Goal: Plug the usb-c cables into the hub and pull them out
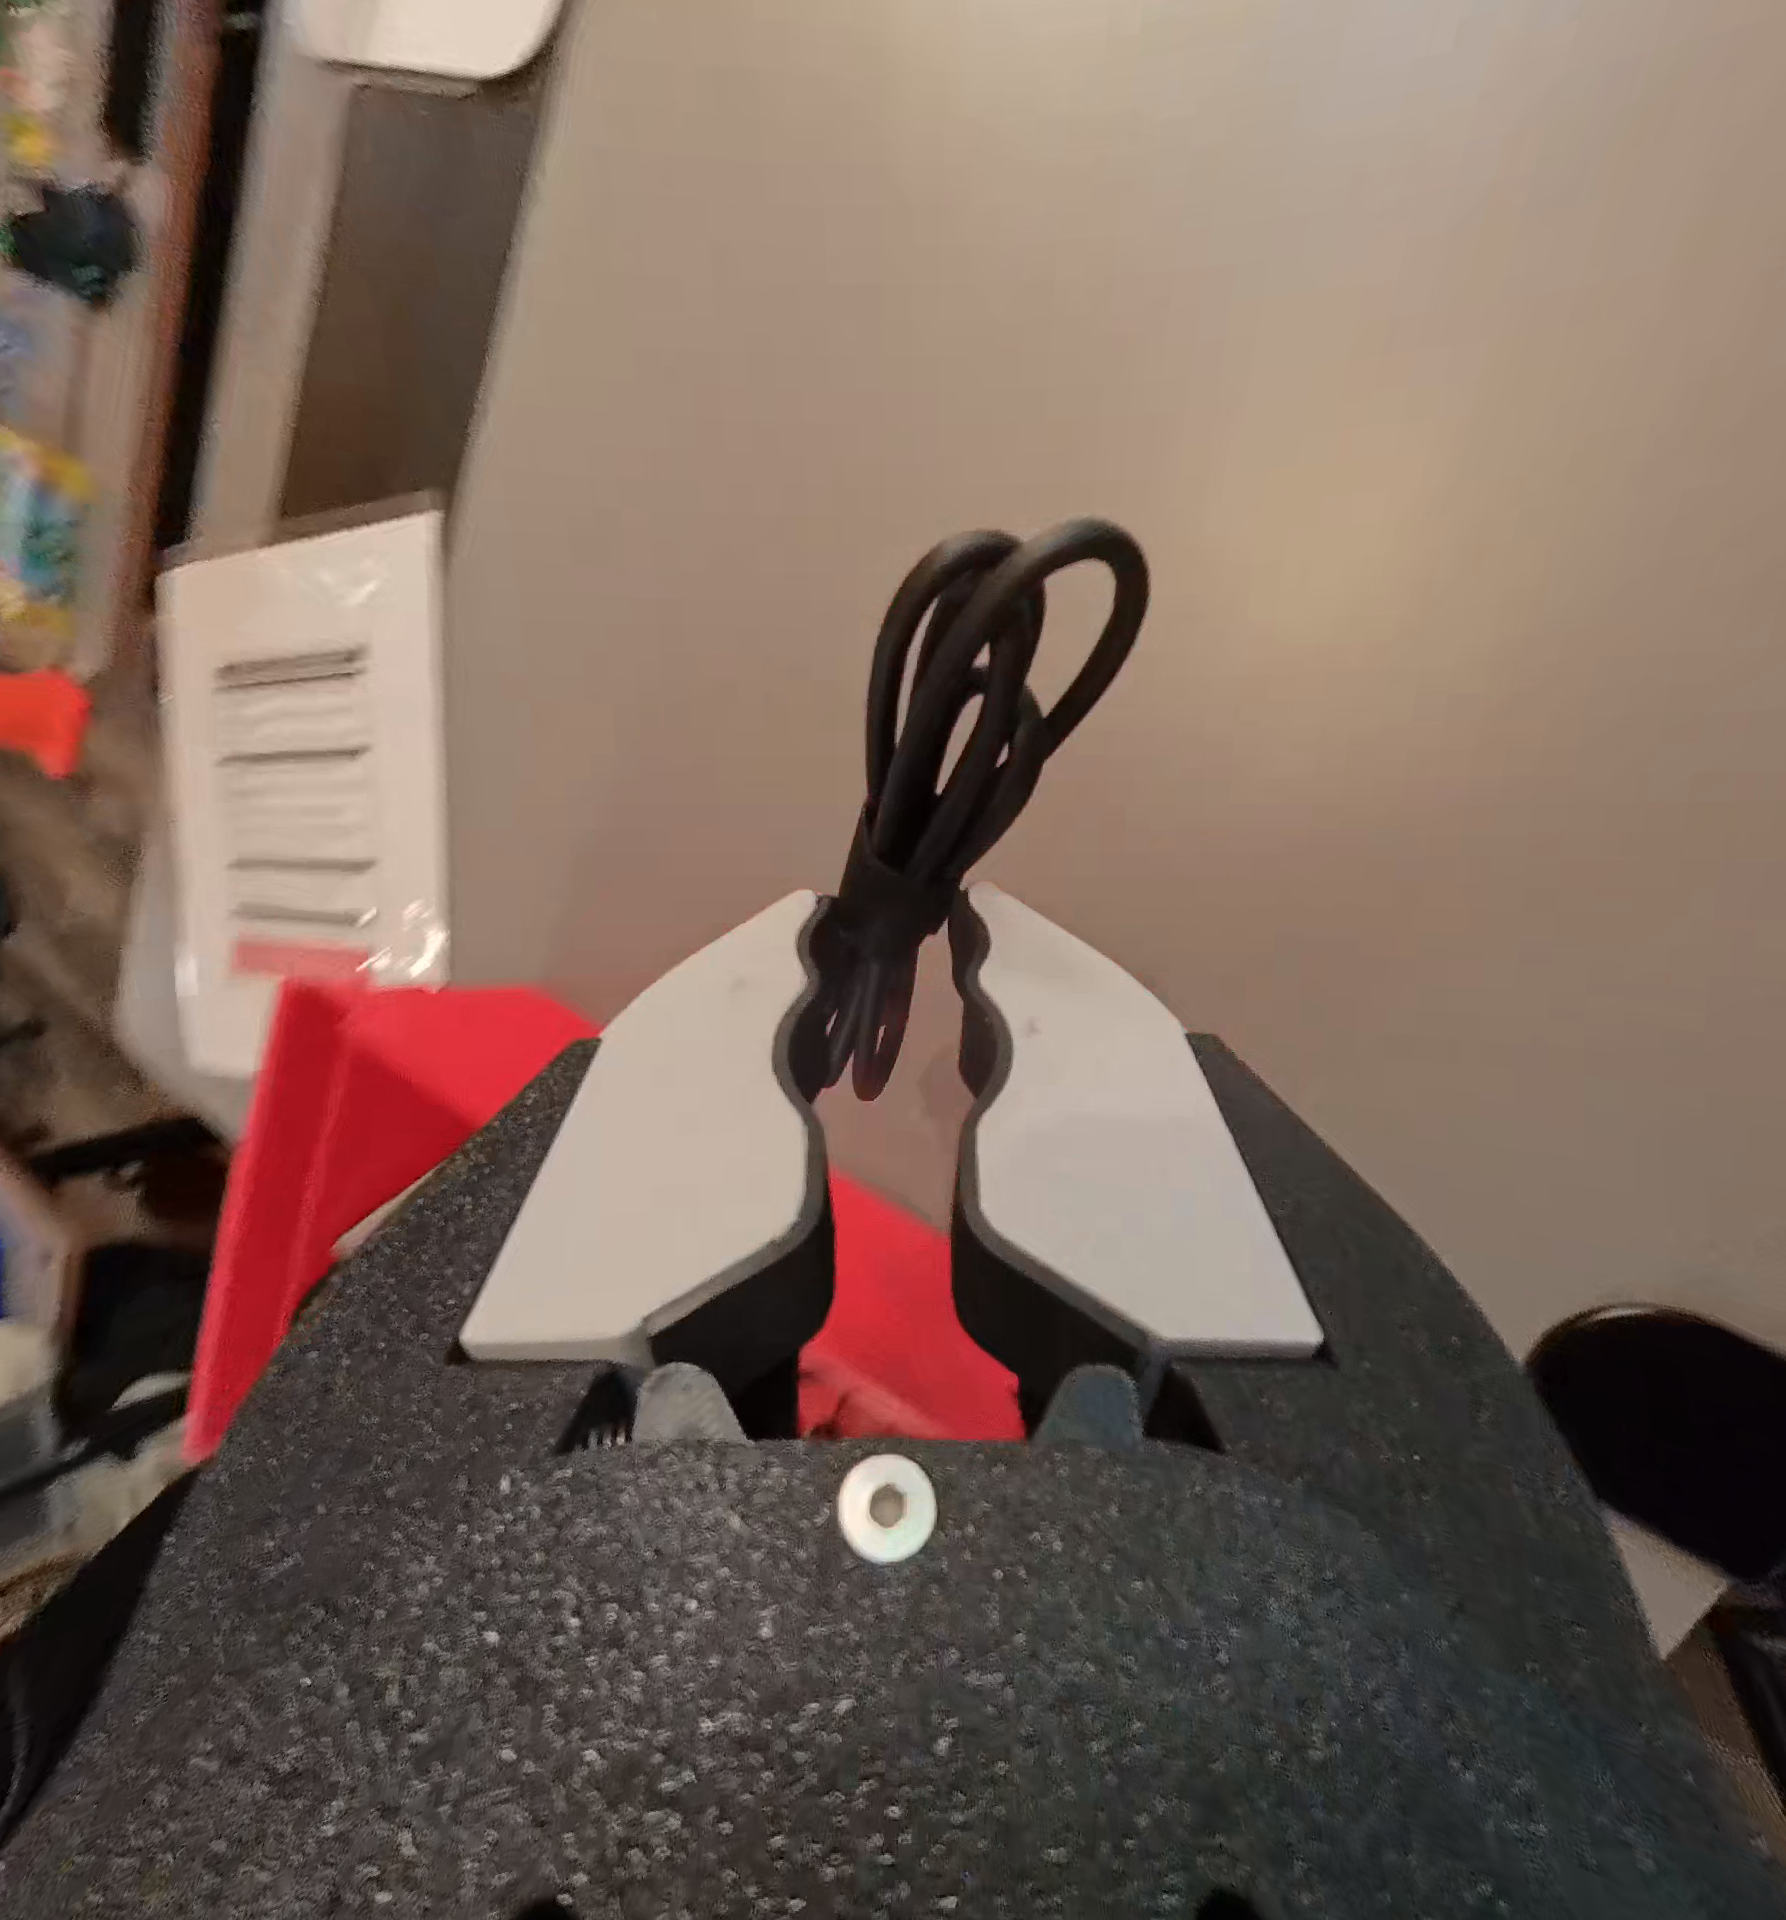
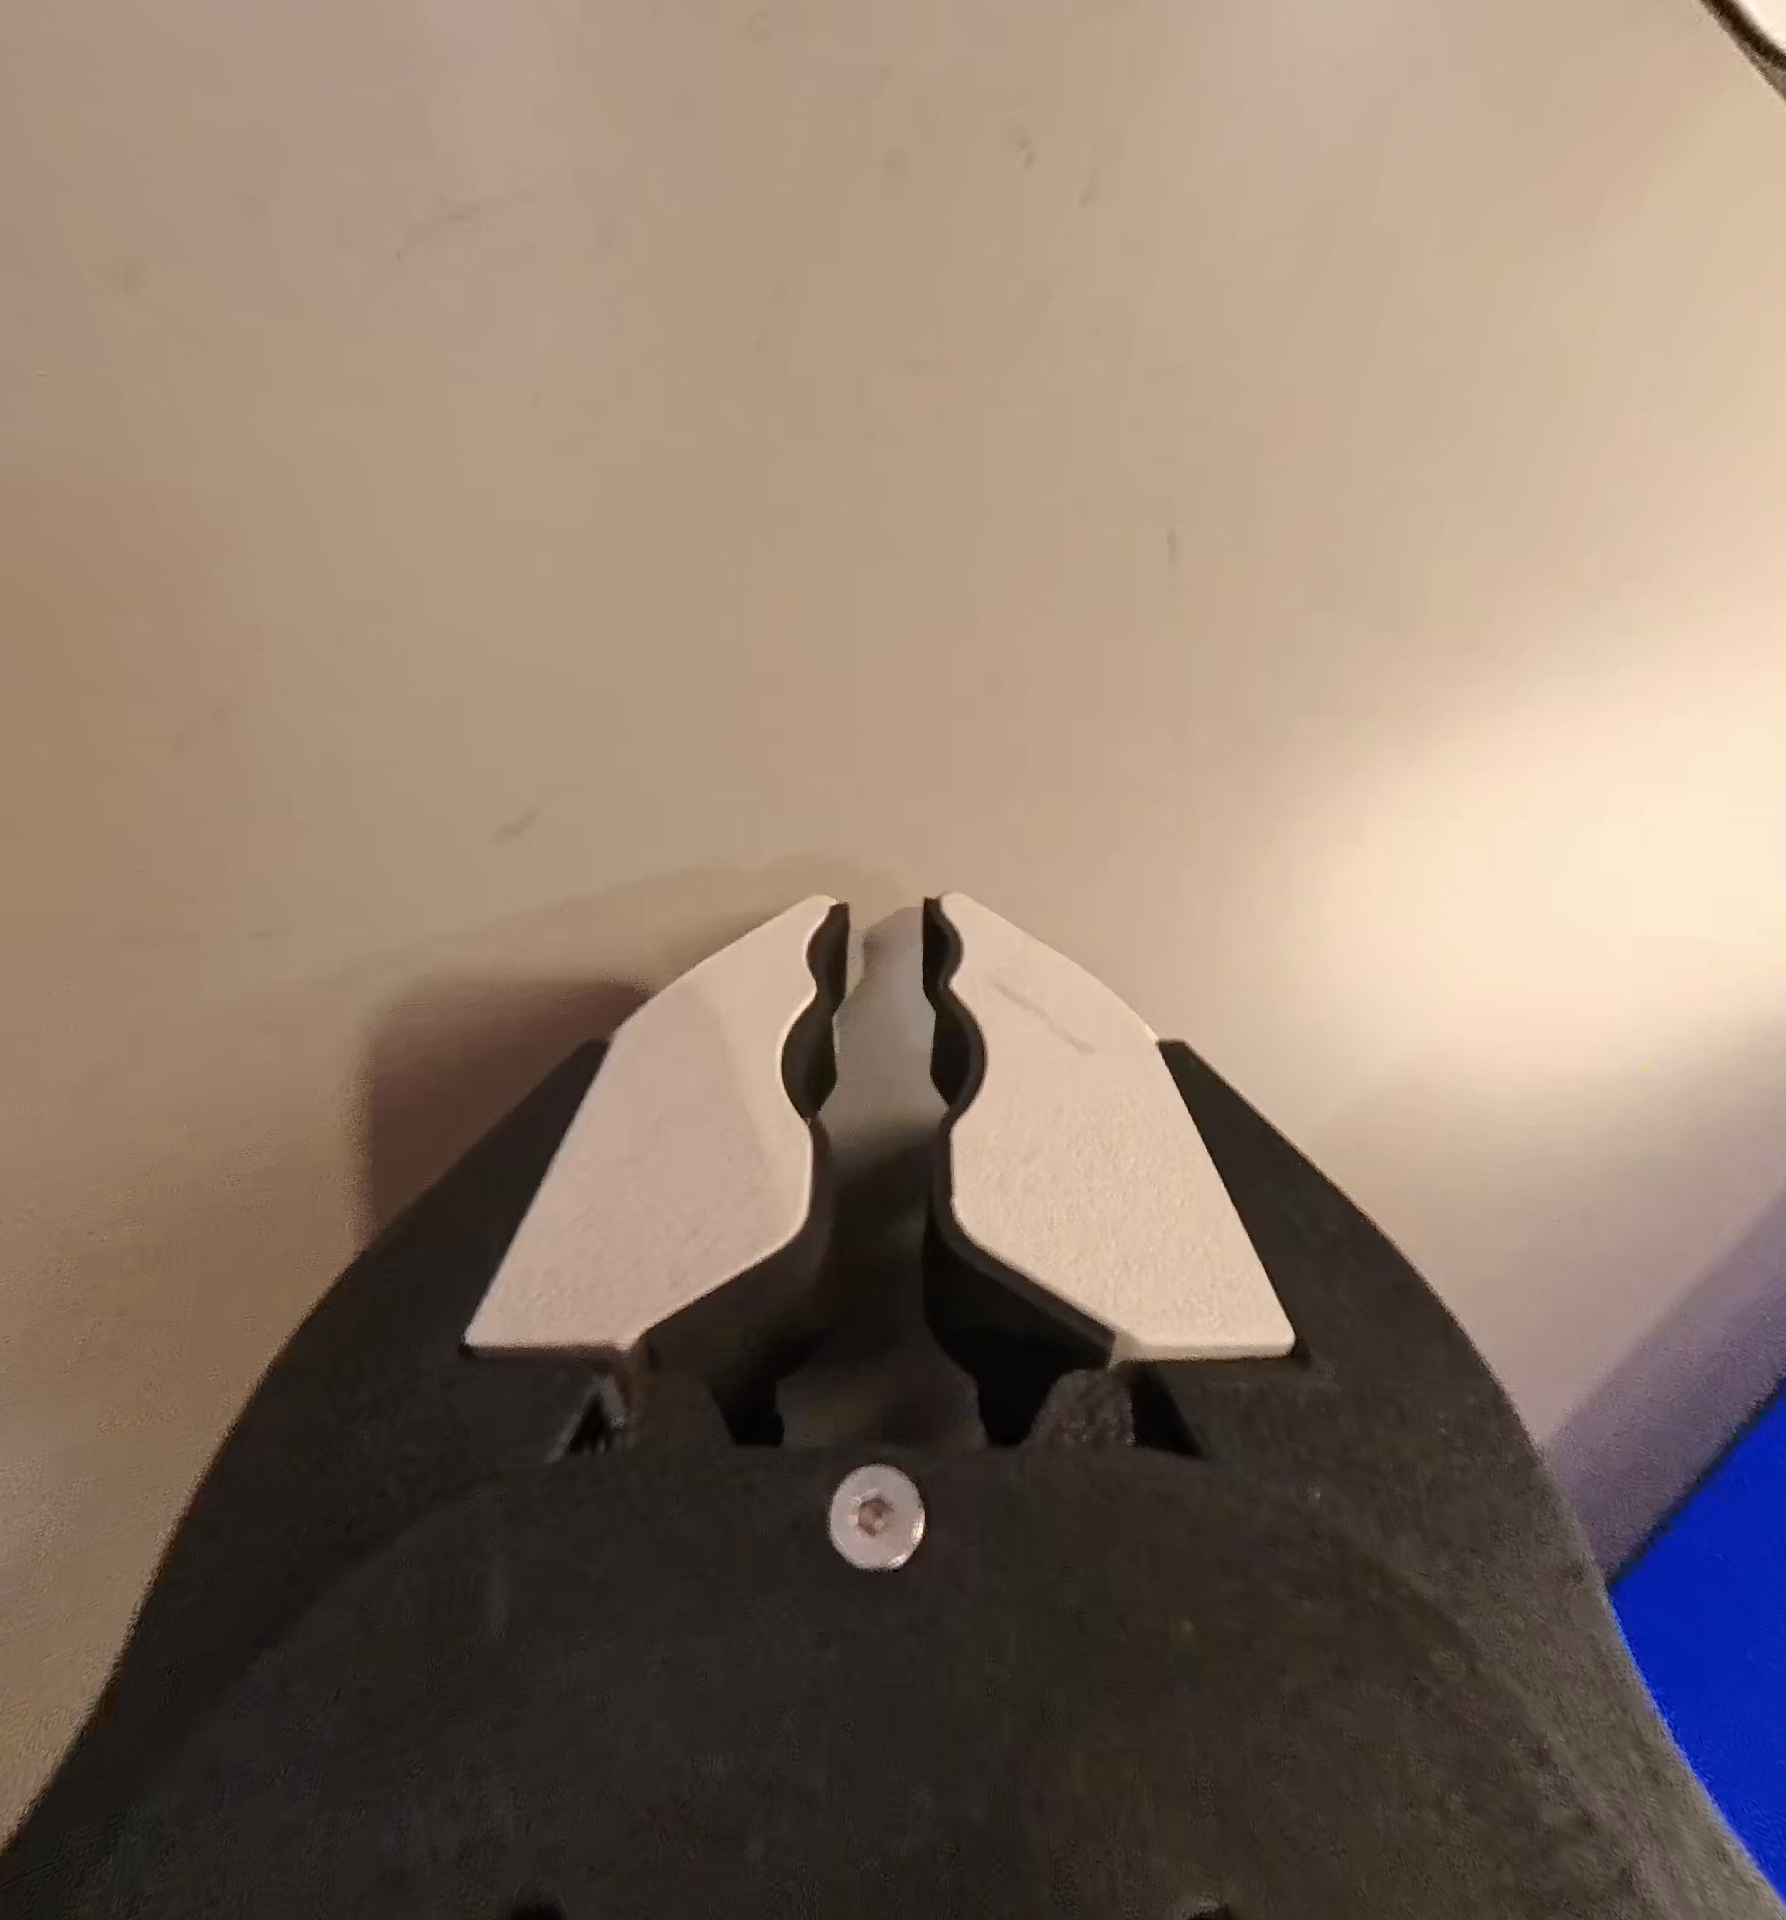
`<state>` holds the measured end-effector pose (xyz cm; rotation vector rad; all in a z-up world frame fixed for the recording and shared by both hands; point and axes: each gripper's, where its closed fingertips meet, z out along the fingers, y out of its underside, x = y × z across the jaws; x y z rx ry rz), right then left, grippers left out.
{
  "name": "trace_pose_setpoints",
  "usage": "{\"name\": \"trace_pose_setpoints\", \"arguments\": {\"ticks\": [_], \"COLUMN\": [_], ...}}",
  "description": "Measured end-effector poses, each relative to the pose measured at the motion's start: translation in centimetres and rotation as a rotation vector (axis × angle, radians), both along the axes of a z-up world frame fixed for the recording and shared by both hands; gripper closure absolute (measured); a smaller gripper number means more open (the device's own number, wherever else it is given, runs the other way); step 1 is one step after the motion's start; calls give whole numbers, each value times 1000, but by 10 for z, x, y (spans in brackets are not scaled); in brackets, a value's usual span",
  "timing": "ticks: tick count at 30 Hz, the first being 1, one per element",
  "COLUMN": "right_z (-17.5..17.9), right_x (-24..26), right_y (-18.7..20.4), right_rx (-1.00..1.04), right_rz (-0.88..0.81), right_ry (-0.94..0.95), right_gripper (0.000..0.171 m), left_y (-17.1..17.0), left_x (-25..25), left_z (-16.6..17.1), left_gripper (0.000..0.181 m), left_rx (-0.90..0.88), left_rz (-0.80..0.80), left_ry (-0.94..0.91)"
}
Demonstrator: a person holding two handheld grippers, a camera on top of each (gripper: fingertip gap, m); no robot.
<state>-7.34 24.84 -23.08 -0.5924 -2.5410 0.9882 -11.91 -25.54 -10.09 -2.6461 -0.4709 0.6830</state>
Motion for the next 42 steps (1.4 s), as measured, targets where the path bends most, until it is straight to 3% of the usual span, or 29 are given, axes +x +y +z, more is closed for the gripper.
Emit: {"name": "trace_pose_setpoints", "arguments": {"ticks": [1,5,9,12,16,19,23,27,32,36,42], "right_z": [0,0,-1,-1,-2,-3,-4,-4,-4,-4,-4], "right_x": [-1,-3,-4,-3,-3,-2,-2,-2,-3,-3,-3], "right_y": [0,4,6,6,6,6,6,5,6,6,6], "right_rx": [-3,-11,-20,-21,-26,-35,-46,-49,-40,-43,-46], "right_rz": [-5,-30,-47,-45,-41,-37,-32,-32,-32,-34,-35], "right_ry": [-3,-15,-36,-37,-54,-82,-108,-113,-97,-103,-109], "right_gripper": [156,151,149,150,150,151,153,153,153,153,153], "left_y": [17,65,100,120,124,86,-21,-136,-231,-268,-267], "left_x": [4,19,30,31,17,-15,-71,-105,-111,-104,-108], "left_z": [-13,-69,-97,-92,-46,3,48,25,-39,-78,-87], "left_gripper": [160,160,159,149,137,127,129,130,132,131,132], "left_rx": [4,1,59,167,378,535,699,775,631,398,232], "left_rz": [-33,-139,-193,-209,-173,-18,355,777,1092,1191,1174], "left_ry": [-39,-186,-267,-262,-182,-67,71,4,-96,-205,-365]}}
